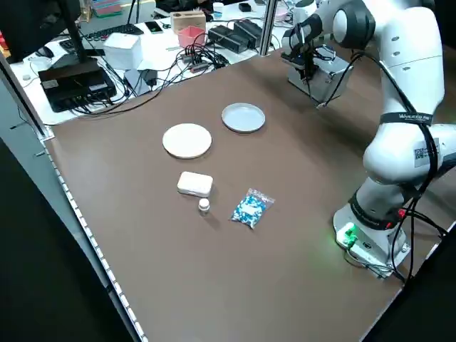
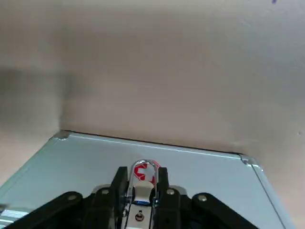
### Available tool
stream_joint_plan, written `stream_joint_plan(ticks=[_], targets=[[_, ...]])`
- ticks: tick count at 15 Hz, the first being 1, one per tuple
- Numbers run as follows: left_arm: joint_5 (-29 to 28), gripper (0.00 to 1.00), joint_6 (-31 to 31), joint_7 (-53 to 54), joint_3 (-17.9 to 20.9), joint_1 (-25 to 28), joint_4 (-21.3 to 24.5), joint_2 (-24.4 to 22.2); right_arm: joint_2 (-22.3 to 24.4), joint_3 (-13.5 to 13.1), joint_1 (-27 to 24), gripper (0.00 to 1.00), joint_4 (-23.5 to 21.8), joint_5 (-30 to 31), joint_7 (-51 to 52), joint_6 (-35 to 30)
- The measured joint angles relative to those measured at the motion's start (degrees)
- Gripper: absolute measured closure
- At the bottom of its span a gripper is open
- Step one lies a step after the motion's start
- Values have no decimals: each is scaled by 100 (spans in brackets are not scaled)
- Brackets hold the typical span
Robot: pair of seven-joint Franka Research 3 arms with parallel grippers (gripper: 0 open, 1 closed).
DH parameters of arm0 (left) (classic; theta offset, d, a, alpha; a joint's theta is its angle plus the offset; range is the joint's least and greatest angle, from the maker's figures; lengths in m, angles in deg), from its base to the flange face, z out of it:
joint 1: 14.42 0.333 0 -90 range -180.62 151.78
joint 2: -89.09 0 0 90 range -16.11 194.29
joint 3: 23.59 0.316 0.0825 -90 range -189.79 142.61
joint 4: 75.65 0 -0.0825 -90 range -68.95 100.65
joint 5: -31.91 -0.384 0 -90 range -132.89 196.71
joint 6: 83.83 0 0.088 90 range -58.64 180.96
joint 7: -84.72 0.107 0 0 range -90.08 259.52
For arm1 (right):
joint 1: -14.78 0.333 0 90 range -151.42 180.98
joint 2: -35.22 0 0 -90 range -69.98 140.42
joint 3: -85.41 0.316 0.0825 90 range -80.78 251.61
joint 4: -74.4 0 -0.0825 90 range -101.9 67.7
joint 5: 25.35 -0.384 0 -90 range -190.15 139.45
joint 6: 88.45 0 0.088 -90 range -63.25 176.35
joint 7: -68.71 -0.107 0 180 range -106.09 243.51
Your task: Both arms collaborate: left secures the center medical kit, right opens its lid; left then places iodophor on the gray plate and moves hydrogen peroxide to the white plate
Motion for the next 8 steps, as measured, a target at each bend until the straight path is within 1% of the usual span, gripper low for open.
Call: stream_joint_plan(ticks=[8], targets=[[-54,70,0,0,0,-12,-6,0,0,-8,-5,55,0,8,10,-1]])
